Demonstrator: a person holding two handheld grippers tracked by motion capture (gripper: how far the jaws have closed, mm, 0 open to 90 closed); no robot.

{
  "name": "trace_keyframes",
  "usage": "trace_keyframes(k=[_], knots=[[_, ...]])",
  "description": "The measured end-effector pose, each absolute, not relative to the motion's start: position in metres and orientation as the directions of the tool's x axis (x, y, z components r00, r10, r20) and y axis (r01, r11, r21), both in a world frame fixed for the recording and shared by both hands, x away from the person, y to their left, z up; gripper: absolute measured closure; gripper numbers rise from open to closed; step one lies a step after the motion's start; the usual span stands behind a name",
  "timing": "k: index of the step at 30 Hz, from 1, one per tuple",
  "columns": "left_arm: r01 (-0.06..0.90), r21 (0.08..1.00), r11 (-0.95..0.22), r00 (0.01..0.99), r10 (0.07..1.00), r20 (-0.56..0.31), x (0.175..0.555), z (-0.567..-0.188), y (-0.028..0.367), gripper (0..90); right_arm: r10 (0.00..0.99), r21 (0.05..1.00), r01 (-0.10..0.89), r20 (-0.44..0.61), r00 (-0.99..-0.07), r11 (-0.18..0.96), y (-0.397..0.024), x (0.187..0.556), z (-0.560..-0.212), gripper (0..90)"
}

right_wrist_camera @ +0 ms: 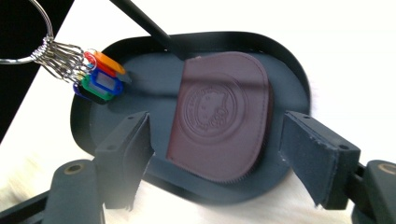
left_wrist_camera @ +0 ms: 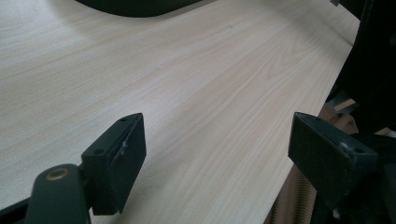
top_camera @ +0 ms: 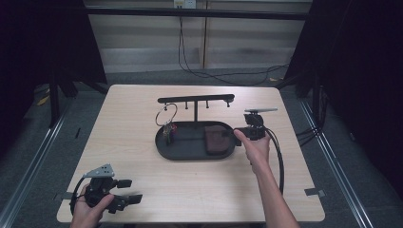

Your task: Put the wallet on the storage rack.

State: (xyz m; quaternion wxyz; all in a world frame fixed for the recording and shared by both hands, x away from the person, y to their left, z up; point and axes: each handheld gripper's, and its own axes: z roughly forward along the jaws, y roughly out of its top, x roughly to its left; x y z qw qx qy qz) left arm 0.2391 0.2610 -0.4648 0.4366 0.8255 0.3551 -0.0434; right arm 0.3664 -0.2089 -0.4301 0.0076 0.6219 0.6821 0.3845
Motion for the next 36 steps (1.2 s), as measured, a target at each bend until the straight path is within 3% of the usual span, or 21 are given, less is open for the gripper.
trace_keyframes(k=[26,36], knots=[[0.634,0.685,-0.359,0.733,0.561,-0.385,0.24,-0.466,0.262,19.3,0.862,0.645,0.762,0.417,-0.286,-0.059,-0.246,0.274,-0.448,26.1],[0.637,0.686,-0.352,0.729,0.564,-0.387,0.241,-0.465,0.264,19.3,0.864,0.649,0.755,0.429,-0.262,-0.094,-0.261,0.247,-0.461,26.9]])
